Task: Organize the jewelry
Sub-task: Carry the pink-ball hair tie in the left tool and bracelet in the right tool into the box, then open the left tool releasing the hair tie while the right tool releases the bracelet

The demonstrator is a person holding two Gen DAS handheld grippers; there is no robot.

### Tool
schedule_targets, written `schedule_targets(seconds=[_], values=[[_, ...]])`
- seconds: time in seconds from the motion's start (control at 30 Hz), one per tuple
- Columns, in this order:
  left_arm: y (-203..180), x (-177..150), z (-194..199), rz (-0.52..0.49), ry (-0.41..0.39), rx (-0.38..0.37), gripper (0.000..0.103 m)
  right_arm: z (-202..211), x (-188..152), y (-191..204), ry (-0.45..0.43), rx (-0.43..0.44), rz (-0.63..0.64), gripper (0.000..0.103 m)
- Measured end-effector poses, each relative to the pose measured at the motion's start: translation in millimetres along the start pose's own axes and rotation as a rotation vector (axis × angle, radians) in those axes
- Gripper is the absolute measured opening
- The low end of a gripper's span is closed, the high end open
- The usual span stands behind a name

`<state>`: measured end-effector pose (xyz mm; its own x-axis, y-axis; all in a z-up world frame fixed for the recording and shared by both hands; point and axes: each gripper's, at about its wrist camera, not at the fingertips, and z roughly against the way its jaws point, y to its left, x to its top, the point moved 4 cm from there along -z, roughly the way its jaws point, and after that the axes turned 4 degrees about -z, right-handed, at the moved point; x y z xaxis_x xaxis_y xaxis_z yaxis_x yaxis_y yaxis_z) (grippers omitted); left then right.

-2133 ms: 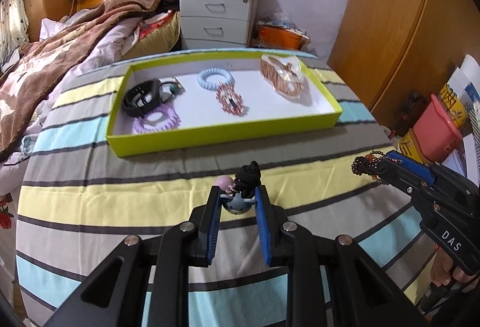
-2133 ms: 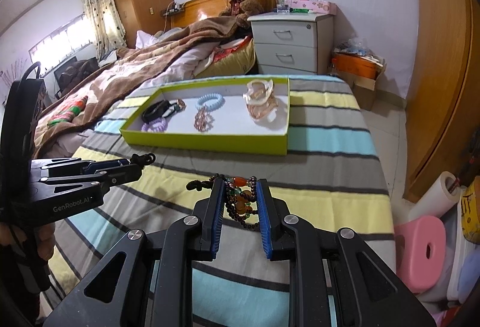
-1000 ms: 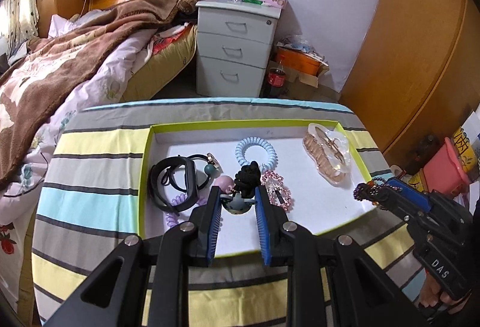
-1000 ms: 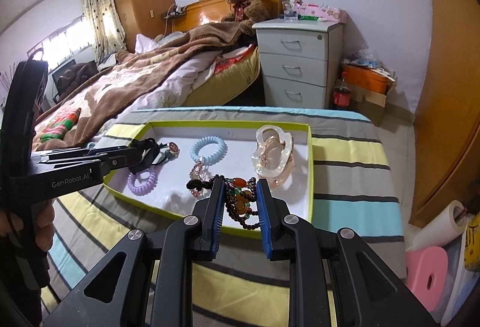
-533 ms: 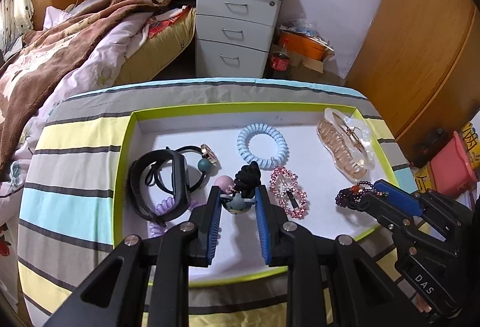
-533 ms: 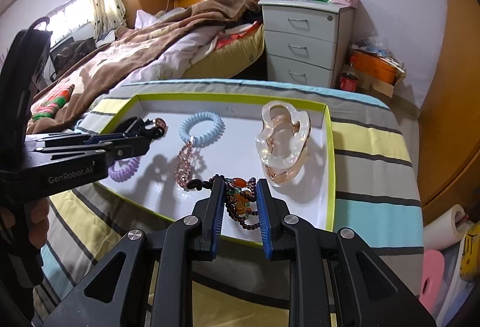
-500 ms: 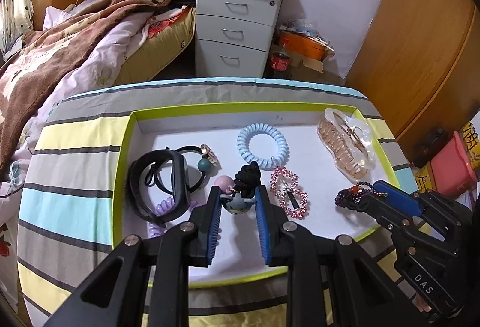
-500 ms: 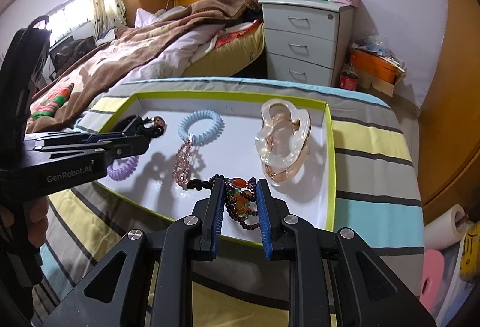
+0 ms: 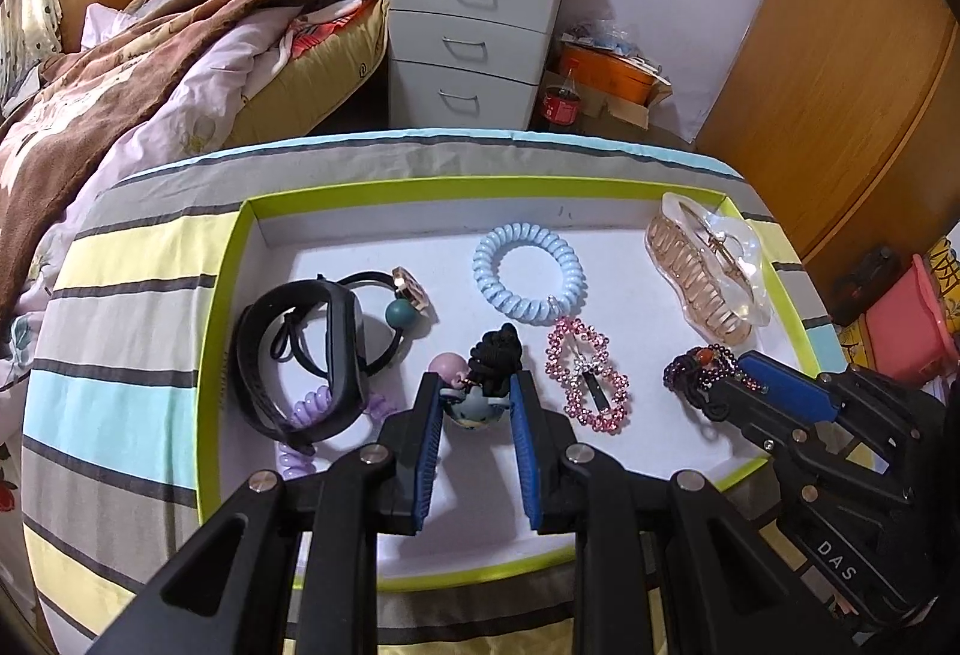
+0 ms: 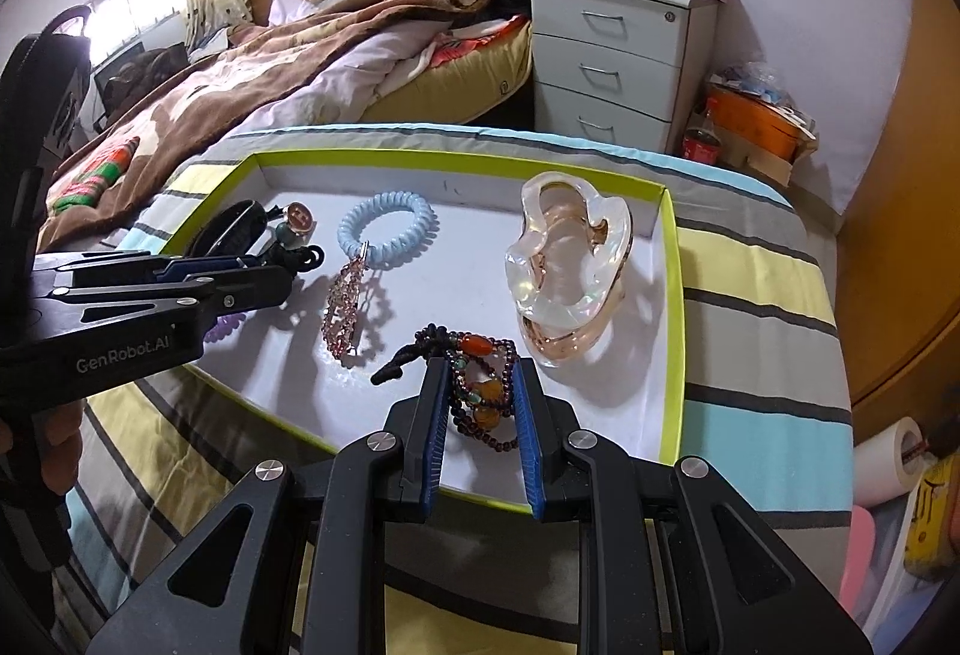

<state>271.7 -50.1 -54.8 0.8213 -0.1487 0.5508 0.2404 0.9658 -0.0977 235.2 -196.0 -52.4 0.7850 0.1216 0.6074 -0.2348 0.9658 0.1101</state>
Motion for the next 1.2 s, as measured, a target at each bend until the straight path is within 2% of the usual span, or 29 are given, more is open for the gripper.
schedule_targets(seconds=[0.47, 0.6, 0.77, 0.9, 1.2], values=[[-1.3, -2.8, -5.9, 0.001, 0.022, 0.006, 0.026, -5.1, -0.6, -1.6, 0.022, -0.009, 0.0, 0.022], [-1.2, -3.0, -5.7, 0.002, 0.022, 0.002, 0.031, -5.6, -0.7, -2.1, 0.023, -0.01, 0.002, 0.022], [-1.5, -3.6, -5.7, 0.001, 0.023, 0.004, 0.033, -5.5, -0.7, -2.2, 0.022, -0.01, -0.001, 0.023], [-2.3, -3.8, -5.4, -0.003, 0.021, 0.005, 0.036, -5.3, -1.8, -3.3, 0.019, -0.007, -0.008, 0.029], [-4.5, -4.2, -4.3, -0.009, 0.022, 0.004, 0.039, -3.7, -2.7, -3.5, 0.017, -0.004, -0.014, 0.029]])
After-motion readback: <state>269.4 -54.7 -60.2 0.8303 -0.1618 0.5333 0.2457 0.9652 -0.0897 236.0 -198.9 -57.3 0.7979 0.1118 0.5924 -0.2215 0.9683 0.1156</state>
